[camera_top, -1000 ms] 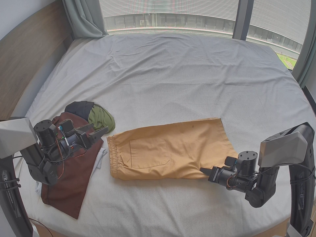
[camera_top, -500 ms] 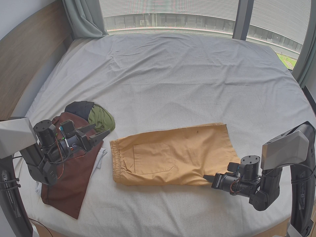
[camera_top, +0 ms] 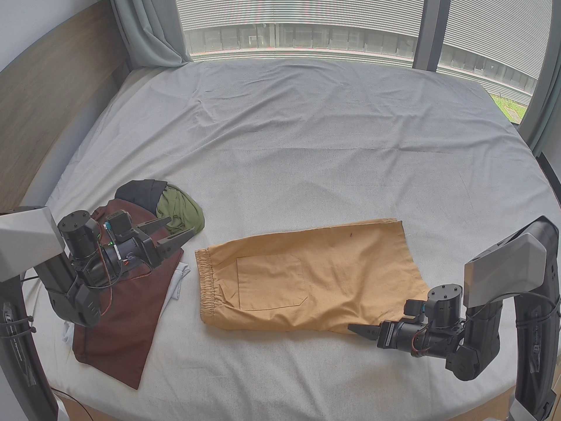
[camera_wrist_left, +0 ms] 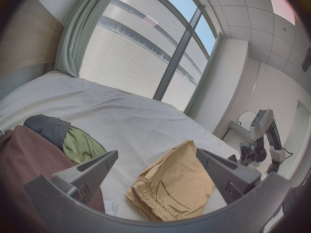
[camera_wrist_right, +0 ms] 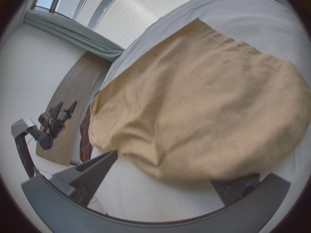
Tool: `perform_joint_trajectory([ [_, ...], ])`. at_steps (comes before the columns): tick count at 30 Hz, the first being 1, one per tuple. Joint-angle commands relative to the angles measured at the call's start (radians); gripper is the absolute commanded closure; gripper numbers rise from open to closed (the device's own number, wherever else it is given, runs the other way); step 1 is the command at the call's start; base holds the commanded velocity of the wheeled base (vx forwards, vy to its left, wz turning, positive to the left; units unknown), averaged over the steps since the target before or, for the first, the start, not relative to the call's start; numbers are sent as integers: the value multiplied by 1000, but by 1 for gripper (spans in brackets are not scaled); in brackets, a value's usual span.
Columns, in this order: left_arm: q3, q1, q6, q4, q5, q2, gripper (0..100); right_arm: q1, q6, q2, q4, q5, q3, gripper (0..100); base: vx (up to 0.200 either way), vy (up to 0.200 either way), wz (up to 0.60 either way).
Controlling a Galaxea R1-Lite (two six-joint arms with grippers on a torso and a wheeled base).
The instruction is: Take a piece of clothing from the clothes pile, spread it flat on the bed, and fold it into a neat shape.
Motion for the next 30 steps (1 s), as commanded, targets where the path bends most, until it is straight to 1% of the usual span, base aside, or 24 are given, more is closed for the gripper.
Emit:
perform_joint_trajectory([
  [1, 4, 5, -1, 0, -29, -9, 0, 20, -60, -18, 0, 48, 81, 0, 0, 0, 0],
  [4, 4, 5, -1, 0, -29, -13, 0, 21, -70, -43, 0, 63, 95, 0, 0, 0, 0],
  [5, 1, 5, -1, 0, -27, -13, 0, 21, -70, -87, 0, 91, 118, 0, 0, 0, 0],
  [6, 1, 5, -1, 0, -27, -13, 0, 21, -70, -95, 2, 95, 123, 0, 0, 0, 0],
  [7, 1, 5, 0, 0, -27, -13, 0, 21, -70, -130, 2, 124, 144, 0, 0, 0, 0],
  [8, 1, 5, 0, 0, -27, -13, 0, 21, -70, -130, 2, 124, 144, 0, 0, 0, 0],
  [9, 1, 5, 0, 0, -27, -9, 0, 23, -70, -176, 2, 155, 161, 0, 0, 0, 0],
  [10, 1, 5, 2, 0, -26, -9, 0, 23, -70, -202, 3, 163, 163, 0, 0, 0, 0],
  [17, 1, 3, 0, 0, -26, -9, 0, 26, -67, -285, 2, 166, 157, 0, 0, 0, 0],
  [22, 4, 3, 2, 0, -26, -9, 0, 11, -64, -274, 2, 163, 124, 0, 0, 0, 0],
  [28, 6, 2, 2, -2, -27, -13, 0, -78, -66, -184, 2, 163, 83, 0, 0, 0, 0],
  [30, 4, 3, 2, -2, -27, -13, 0, -94, -66, -158, 3, 163, 74, 0, 0, 0, 0],
])
